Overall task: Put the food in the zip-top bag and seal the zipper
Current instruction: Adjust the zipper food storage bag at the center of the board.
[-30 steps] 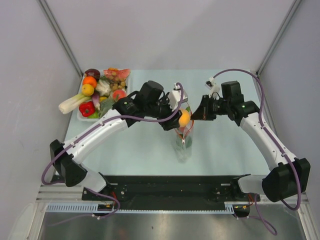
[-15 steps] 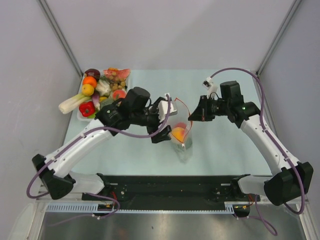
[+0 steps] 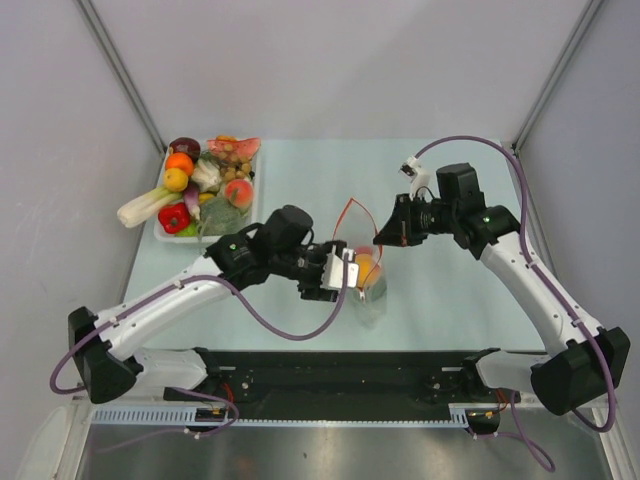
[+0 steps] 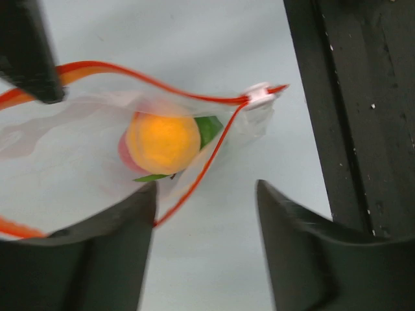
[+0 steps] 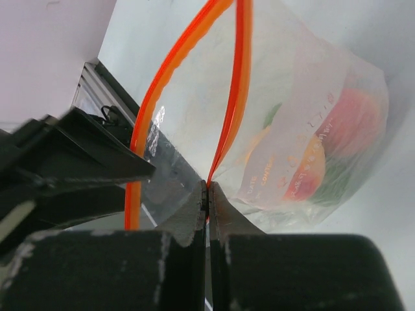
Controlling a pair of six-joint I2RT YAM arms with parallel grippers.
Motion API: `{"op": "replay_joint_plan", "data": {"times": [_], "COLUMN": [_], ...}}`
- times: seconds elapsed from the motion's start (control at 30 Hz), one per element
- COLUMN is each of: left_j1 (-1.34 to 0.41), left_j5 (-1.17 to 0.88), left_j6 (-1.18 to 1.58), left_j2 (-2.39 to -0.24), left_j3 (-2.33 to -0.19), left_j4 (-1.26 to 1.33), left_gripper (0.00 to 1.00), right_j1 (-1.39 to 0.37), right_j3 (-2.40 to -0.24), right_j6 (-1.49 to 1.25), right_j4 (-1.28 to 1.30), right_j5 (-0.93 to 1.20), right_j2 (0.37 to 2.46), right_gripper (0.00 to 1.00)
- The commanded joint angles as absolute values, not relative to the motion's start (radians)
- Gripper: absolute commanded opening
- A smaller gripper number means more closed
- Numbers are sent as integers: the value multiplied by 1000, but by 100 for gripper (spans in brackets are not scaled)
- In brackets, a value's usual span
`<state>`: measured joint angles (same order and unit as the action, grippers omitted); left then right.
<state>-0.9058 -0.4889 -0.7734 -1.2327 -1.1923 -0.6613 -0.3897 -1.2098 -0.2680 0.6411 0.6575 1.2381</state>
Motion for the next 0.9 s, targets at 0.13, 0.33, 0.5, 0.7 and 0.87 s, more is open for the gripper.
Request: {"op": "replay_joint_plan", "data": {"times": [0.13, 0.33, 0.5, 0.7, 0.87], "left_j1": [-927, -746, -441, -47, 202], "left_j5": [-448, -547, -707, -507, -352], "left_j6": [-903, -761, -508, -238, -160], "left_j2": [-1161, -1088, -993, -1090, -1317], "left_j3": [-1173, -1173, -1157, -1189, -1359], "left_j4": [-719, -727, -563, -406, -420], "left_gripper": [16, 71, 93, 98, 100], "right_j1": [-397, -397, -396, -397, -399], "right_j3": [-1348, -1318, -1278, -1272, -1272], "right_j6": [-232, -230, -236, -252, -255], "right_j4": [646, 615, 611, 597, 598], "right_j5": [623, 585, 568, 566, 568], "right_j2": [1236, 1273, 1262, 1264, 1267], "right_gripper": [0, 0, 0, 0, 0]}}
